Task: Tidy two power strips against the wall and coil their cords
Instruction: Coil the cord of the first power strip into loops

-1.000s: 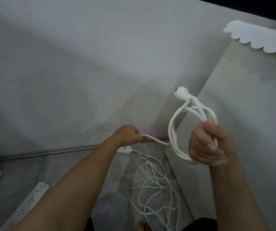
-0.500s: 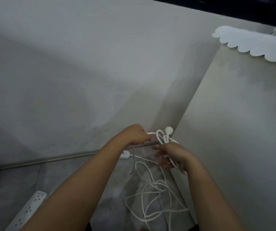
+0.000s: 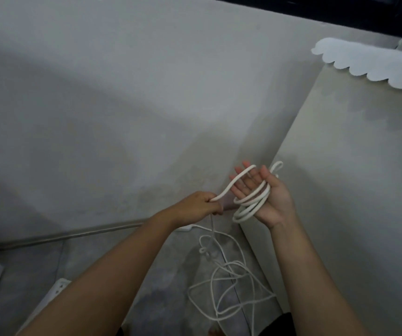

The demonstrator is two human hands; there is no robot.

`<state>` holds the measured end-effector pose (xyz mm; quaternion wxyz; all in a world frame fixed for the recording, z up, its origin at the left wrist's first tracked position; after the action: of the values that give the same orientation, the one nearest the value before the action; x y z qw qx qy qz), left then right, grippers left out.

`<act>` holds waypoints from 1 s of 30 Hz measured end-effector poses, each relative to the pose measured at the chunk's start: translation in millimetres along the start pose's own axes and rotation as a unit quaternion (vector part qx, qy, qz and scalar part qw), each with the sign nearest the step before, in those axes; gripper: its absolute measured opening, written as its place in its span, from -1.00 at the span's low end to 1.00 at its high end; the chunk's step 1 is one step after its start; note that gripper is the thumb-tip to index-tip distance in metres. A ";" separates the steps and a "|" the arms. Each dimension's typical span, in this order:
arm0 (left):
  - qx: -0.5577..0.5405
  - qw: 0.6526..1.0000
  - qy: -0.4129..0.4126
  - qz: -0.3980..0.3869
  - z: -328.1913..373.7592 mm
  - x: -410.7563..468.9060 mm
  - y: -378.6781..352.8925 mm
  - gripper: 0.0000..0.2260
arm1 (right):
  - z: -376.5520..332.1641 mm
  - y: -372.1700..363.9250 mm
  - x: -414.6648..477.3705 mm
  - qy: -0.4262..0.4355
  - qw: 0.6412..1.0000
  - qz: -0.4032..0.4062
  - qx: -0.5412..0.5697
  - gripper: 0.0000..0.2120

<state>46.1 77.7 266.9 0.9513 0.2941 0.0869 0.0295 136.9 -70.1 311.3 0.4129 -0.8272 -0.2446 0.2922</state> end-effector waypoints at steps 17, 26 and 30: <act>0.235 0.967 -0.048 0.086 -9.4 12.4 -25.6 -0.81 | -20.7 12.3 -2.7 0.047 0.997 0.026 -0.055 -0.88; 0.442 0.879 -0.092 0.153 6.3 11.1 -32.2 -0.77 | -18.8 20.2 0.8 0.044 0.997 0.008 0.062 -0.70; 0.467 0.857 -0.134 0.169 13.6 5.6 -36.8 -0.79 | -18.3 20.6 -1.6 0.045 0.996 0.042 0.063 -0.71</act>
<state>54.3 40.4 256.3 0.6850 0.7153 -0.0890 0.1057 151.6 -92.2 303.7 0.4619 -0.8215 -0.1716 0.2867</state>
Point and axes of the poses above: each hand's wrist, its own x-axis towards the middle knuckle, its own y-axis out of the back of the hand, z = x × y, the point moved 2 cm from there along x, towards the middle knuckle, and after that the axes turned 12 degrees about x, right-handed, at the moved point
